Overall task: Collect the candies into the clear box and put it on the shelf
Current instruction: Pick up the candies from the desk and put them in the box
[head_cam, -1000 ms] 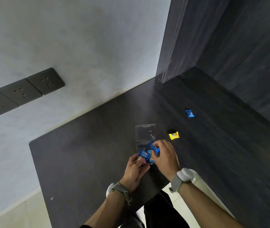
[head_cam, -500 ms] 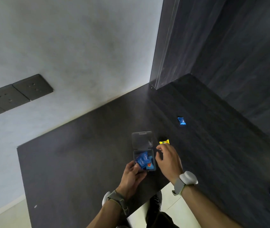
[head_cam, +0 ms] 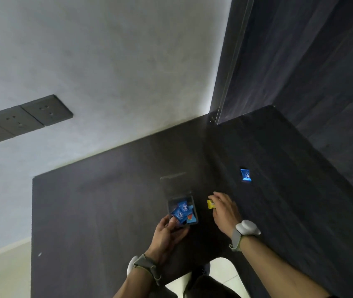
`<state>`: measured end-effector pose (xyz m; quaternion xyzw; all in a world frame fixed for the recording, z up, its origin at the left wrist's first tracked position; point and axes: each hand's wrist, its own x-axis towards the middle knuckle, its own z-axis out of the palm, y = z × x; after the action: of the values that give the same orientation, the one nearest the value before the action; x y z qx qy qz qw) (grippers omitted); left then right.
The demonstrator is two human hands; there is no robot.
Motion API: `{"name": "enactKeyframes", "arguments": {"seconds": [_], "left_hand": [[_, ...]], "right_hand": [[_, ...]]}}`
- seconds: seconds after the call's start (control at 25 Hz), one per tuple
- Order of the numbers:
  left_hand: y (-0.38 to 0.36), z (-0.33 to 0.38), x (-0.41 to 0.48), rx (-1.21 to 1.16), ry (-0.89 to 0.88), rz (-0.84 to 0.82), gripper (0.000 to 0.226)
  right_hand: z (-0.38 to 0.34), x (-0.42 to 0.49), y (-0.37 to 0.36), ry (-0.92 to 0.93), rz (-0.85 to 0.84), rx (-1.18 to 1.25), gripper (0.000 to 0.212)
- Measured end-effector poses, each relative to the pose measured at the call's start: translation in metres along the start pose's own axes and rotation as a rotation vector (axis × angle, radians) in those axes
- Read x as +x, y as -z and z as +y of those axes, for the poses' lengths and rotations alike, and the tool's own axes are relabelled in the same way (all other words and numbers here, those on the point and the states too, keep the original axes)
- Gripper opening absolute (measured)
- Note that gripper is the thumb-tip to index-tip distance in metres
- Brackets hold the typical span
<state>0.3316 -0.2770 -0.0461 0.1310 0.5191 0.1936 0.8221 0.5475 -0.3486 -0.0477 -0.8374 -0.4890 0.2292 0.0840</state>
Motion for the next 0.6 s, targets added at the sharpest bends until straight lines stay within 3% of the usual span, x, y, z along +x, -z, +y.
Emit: {"name": "enactKeyframes", "arguments": {"seconds": [0.28, 0.6], "left_hand": [[-0.015, -0.023, 0.007, 0.052, -0.039, 0.059, 0.031], [-0.054, -0.028, 0.012, 0.154, 0.015, -0.008, 0.037]], "right_hand": [[0.022, 0.003, -0.009, 0.054, -0.017, -0.142, 0.038], [0.034, -0.007, 0.023, 0.035, 0.243, 0.244, 0.028]]}}
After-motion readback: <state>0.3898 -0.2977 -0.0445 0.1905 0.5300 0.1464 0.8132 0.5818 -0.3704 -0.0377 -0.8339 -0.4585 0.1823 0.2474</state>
